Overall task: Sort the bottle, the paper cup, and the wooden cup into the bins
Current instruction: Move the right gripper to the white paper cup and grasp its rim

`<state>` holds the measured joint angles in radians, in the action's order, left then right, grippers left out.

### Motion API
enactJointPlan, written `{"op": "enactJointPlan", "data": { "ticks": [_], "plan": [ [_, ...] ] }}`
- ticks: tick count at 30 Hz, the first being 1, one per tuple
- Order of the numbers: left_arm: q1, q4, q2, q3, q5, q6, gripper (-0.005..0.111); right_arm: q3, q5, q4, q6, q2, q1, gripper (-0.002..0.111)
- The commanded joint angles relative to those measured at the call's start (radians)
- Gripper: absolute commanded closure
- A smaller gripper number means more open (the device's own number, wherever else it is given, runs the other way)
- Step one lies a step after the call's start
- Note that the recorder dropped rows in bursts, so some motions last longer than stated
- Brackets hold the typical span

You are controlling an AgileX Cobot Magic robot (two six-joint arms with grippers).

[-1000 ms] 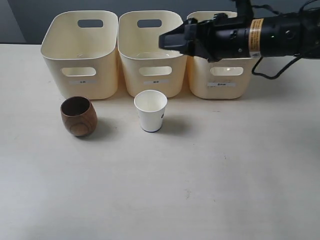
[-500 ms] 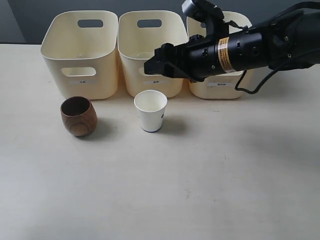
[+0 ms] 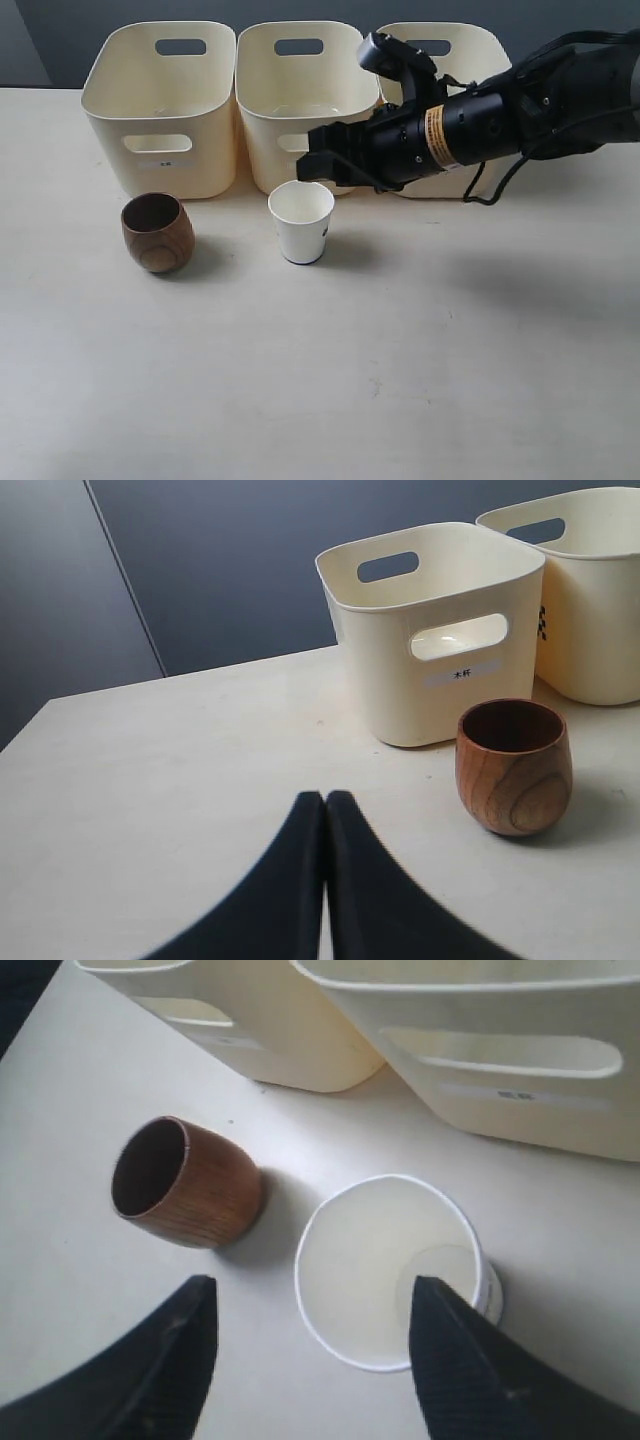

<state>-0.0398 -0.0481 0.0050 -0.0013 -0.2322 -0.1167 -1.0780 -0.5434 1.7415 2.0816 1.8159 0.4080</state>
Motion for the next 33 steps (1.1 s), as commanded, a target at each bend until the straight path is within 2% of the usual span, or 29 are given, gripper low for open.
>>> {"op": "enactJointPlan", "data": {
  "ticks": [1, 6, 33],
  "plan": [
    [-0.003, 0.005, -0.005, 0.001, 0.001, 0.002, 0.107, -0.005, 0.063, 0.003, 0.031, 0.028, 0.002, 0.053],
    [-0.003, 0.005, -0.005, 0.001, 0.001, 0.002, 0.107, -0.005, 0.141, 0.003, 0.031, 0.058, 0.002, 0.053],
    [-0.003, 0.005, -0.005, 0.001, 0.001, 0.002, 0.107, -0.005, 0.145, -0.085, 0.031, 0.114, 0.002, 0.053]
  ]
}}
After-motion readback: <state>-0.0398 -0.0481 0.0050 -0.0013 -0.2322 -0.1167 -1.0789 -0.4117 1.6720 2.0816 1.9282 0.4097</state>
